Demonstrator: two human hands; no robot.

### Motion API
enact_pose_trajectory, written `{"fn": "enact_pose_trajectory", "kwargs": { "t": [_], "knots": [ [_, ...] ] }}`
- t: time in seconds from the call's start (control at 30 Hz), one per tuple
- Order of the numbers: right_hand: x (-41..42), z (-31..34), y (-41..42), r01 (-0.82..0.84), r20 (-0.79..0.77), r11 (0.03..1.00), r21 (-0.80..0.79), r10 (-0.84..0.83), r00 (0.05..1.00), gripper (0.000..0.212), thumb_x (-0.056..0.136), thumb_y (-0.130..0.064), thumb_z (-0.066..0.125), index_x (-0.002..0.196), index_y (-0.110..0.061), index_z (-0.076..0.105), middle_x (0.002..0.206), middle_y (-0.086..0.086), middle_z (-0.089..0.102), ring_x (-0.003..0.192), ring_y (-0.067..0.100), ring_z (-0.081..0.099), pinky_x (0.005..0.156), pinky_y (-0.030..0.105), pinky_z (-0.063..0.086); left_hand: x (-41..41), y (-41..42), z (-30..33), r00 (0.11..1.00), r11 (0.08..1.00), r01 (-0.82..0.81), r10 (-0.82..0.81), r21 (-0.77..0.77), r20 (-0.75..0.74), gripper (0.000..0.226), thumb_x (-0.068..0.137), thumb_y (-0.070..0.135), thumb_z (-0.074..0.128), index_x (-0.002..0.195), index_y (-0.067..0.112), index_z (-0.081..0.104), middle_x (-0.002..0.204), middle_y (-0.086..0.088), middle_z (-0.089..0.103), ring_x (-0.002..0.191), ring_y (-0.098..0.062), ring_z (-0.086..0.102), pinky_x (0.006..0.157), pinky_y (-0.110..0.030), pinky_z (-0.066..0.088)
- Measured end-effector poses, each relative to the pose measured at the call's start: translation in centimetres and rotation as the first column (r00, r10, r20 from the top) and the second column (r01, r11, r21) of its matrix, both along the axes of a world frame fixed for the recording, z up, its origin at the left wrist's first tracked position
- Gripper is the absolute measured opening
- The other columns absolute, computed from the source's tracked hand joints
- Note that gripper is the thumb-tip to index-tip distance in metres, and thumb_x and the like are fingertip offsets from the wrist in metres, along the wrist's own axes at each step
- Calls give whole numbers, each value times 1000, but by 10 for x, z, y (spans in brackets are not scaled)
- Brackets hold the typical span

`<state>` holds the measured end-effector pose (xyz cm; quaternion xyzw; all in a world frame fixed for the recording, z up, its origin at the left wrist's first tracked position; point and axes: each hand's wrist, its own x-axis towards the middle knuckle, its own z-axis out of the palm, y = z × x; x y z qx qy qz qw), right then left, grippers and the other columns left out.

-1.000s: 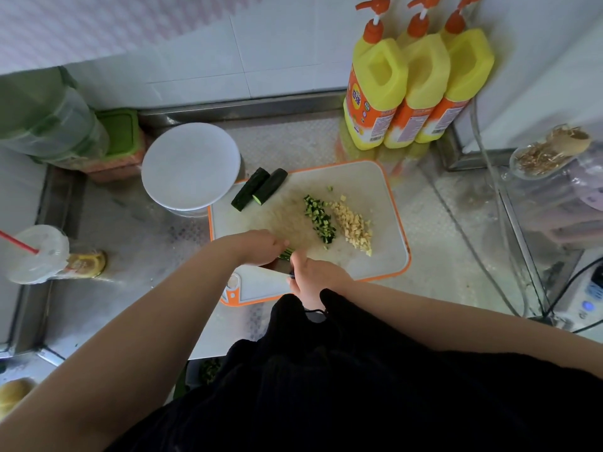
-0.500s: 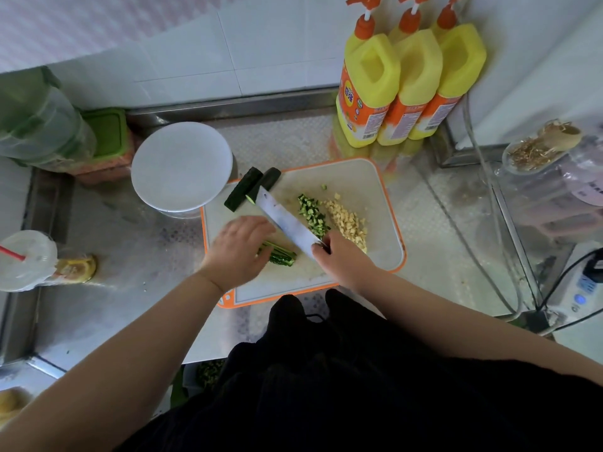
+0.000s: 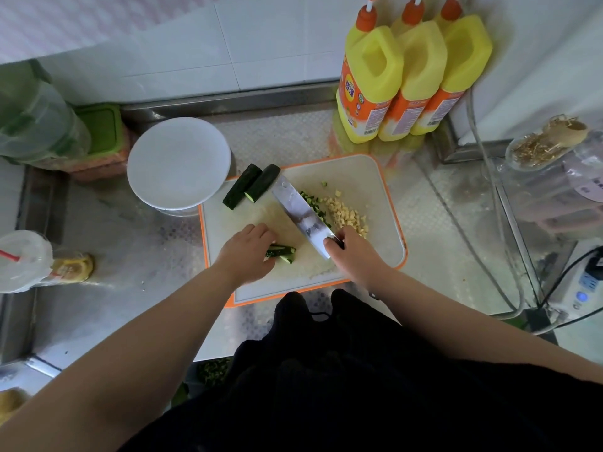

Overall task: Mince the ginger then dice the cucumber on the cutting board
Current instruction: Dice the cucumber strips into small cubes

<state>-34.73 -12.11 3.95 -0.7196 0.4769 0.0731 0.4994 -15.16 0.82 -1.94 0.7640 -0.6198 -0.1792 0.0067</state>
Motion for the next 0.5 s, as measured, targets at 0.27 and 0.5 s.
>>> {"fn": "enact_pose_trajectory", "kwargs": {
  "t": [0.27,0.5],
  "knots": [
    [-1,-8,-3,-33,-3,998,-46,33,999,23,95,-33,47,99,-10,44,72,-3,47,60,12,44,53,27,30,-44,-1,1,844,836,-516,534,184,-60,38,96,35,51,125,10,47,122,-10,48,106,-31,52,74,-35,40],
    [-1,-10,-2,-51,-11,996,-67,51,999,28,96,-37,46,103,-10,45,72,-2,51,62,14,49,54,28,34,-58,-10,3,813,803,-577,582,148,9,50,91,47,55,124,11,45,122,-8,46,113,-27,46,86,-37,42]
  ]
}}
